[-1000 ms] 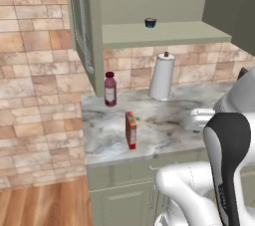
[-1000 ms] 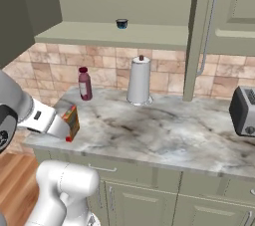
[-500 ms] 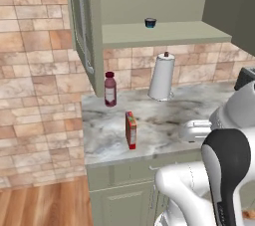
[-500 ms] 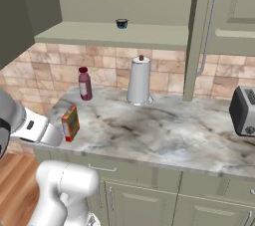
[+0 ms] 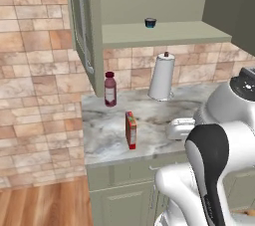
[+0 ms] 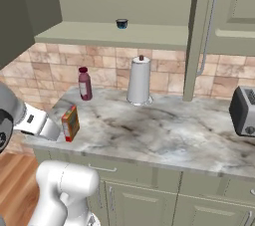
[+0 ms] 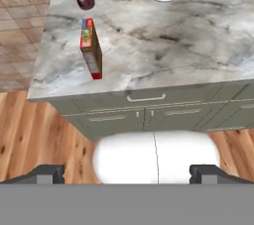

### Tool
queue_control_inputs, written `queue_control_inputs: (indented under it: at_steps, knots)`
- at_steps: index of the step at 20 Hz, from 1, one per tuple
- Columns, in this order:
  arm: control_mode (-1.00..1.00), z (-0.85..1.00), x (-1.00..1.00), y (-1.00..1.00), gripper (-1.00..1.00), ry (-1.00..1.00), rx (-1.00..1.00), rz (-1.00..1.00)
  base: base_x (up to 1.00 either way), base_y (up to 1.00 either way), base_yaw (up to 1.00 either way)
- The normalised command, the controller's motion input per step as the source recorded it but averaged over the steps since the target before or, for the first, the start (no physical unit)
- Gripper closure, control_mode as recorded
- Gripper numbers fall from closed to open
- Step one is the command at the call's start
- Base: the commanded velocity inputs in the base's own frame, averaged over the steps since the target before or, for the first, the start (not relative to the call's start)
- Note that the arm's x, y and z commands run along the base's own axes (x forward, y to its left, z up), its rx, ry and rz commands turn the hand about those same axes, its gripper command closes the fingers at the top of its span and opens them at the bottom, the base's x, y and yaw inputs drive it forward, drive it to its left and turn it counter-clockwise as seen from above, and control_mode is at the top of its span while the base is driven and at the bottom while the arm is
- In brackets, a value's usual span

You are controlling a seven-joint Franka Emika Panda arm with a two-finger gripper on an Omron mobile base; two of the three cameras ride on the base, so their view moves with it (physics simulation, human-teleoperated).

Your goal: Pick the boxed food and cereal from the counter and place them in the cabinets closest to them.

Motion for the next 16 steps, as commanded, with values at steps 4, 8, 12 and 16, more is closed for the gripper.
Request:
queue_control_inputs:
  at_steps: [4,8,12,16]
  knots:
    - [-1.00,-0.19,0.35,0.20,-1.00,-0.02,0.00,0.02,0.00,0.00,0.00]
    - [-1.00,-0.22,0.31,0.13,-1.00,-0.05,0.00,0.04,0.00,0.00,0.00]
    - [-1.00,-0.23,0.24,0.08,-1.00,-0.07,0.00,0.06,0.00,0.00,0.00]
    - [-1.00,-0.23,0.24,0.10,-1.00,-0.07,0.00,0.07,0.00,0.00,0.00]
